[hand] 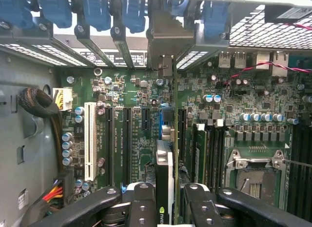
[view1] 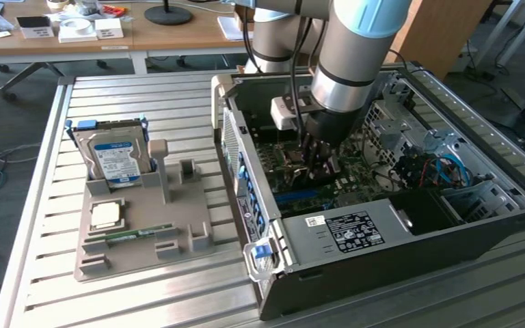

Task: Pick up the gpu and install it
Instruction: 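Insert the gpu into the slot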

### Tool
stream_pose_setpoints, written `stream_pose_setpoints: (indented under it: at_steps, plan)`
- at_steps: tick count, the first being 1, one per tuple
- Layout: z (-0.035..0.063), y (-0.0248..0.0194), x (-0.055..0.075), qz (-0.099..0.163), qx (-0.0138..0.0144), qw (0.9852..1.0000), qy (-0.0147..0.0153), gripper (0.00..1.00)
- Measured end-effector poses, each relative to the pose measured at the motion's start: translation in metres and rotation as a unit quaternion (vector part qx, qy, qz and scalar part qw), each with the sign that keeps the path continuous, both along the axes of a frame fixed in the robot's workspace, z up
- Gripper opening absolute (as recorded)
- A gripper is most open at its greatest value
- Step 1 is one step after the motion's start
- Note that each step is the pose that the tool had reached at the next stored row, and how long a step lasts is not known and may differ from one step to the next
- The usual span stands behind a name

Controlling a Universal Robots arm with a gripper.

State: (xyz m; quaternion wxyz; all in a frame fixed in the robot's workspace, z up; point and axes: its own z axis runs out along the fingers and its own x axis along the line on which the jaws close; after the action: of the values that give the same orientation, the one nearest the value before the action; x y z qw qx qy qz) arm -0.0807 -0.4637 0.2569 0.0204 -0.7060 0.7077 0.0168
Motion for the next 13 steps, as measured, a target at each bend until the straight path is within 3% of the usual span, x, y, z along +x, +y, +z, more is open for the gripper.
stream_pose_setpoints:
  at_steps: [13]
  plan:
    - [-0.0036,0.0000,-0.0009,0.000,-0.0001,1.0000,0.0000,0.27]
